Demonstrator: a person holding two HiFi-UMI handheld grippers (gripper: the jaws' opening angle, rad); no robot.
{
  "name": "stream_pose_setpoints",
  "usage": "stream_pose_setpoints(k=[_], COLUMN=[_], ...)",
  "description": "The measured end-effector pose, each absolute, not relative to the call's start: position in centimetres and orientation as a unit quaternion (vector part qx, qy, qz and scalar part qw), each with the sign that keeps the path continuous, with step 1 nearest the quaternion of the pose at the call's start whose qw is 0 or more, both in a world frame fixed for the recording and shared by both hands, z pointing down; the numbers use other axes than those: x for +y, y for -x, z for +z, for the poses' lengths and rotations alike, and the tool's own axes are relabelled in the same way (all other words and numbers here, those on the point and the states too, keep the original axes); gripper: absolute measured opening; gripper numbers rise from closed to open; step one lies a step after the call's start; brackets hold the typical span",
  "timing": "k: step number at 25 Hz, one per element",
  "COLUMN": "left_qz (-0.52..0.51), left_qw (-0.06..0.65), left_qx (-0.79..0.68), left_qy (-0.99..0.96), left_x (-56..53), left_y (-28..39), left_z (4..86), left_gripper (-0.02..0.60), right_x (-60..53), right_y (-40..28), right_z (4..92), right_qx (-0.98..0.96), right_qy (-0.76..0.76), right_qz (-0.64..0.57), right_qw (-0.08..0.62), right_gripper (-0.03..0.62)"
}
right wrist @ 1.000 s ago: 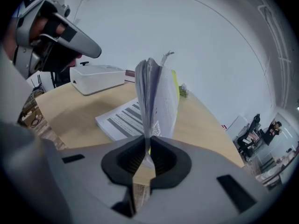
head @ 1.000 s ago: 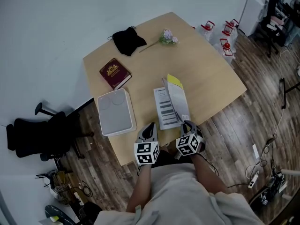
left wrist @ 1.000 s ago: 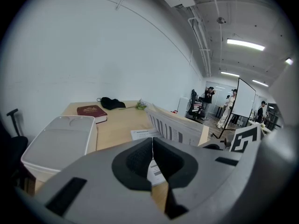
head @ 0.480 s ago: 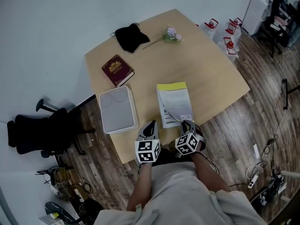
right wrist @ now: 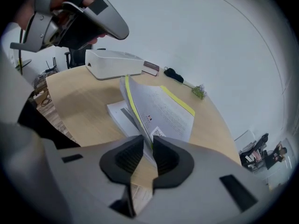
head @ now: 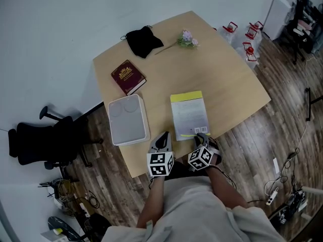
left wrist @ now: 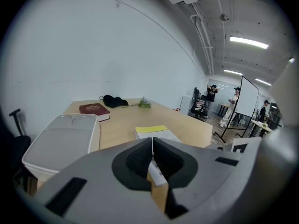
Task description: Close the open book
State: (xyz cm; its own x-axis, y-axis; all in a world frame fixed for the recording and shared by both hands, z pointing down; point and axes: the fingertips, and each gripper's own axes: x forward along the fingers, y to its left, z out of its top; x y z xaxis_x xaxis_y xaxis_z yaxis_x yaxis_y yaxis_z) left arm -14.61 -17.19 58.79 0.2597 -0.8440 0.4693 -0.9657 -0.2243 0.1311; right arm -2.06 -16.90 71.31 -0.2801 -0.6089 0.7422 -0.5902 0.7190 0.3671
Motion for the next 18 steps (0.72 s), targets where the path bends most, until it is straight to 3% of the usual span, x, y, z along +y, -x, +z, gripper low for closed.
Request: stream_pose_setpoints(k=[13,18], left_qz=[0.171,0.173], left_qw=[0.219,0.226], left_qx=[-0.582,-0.576], left_qy=[-0.764,-0.766], left_x=[-16.8,-16.9], left_y=[14.1,13.7], left_z=[60.8,61.6], left_gripper=[0.023,0.023], right_x=[-16.5,-17.4], right_y=[1.6,0.2], right_z=[71.9,70.5], right_qx=[-0.797,-0.795], right_qy=[-0.377,-0.416], right_qz=[0.024,0.047], right_qw=[0.47,0.438], right_gripper=[0.129,0.103])
